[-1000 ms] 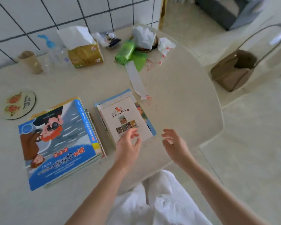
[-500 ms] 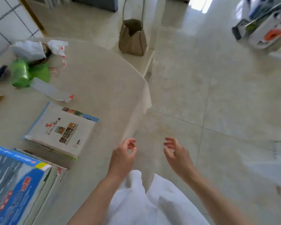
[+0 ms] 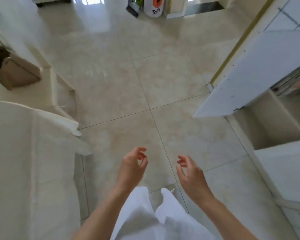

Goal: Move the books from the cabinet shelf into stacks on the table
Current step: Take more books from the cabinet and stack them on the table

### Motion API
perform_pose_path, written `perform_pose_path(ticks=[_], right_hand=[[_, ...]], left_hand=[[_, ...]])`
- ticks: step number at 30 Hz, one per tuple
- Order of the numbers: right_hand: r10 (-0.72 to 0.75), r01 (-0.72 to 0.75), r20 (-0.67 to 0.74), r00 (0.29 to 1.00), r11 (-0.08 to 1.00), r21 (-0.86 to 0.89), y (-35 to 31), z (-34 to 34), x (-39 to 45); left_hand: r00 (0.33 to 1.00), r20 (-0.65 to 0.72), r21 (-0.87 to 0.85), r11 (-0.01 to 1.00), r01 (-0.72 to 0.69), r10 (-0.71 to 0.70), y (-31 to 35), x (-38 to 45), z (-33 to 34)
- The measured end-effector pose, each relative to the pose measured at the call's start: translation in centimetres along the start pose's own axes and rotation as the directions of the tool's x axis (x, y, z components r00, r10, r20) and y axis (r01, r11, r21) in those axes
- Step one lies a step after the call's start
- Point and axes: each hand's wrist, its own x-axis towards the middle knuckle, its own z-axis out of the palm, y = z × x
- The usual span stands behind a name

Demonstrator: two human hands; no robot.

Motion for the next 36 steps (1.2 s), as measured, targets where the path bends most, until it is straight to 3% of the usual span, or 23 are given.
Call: perform_pose_path(ticks=[6, 13, 28, 36], right_hand=[[0.134, -0.127, -0.153, 0.979, 0.990, 0.054, 9.4, -9.6, -0.8], [0.354, -0.286, -0.312, 0.882, 0.927, 0.242, 16.4, -17.9, -0.8], [0.573, -0.412, -0.400, 0.715, 0.808, 0.421, 22.7, -29.0, 9.2], [0.596, -0.368, -0.462, 0.657, 0.788, 0.494, 24.3, -36.6, 16.6]], left_hand=[[0.973, 0.217, -0.046, 0.997, -0.068, 0.077, 9.3, 1.0, 12.2], [0.884, 0.436, 0.001, 0.982, -0.190, 0.170, 17.4, 3.0, 21.6], [0.736, 0.631, 0.079, 0.924, -0.373, 0.243, 29.7, 17.8, 33.9], [0.668, 0.686, 0.060, 0.893, -0.447, 0.288, 38.7, 25.7, 40.7]])
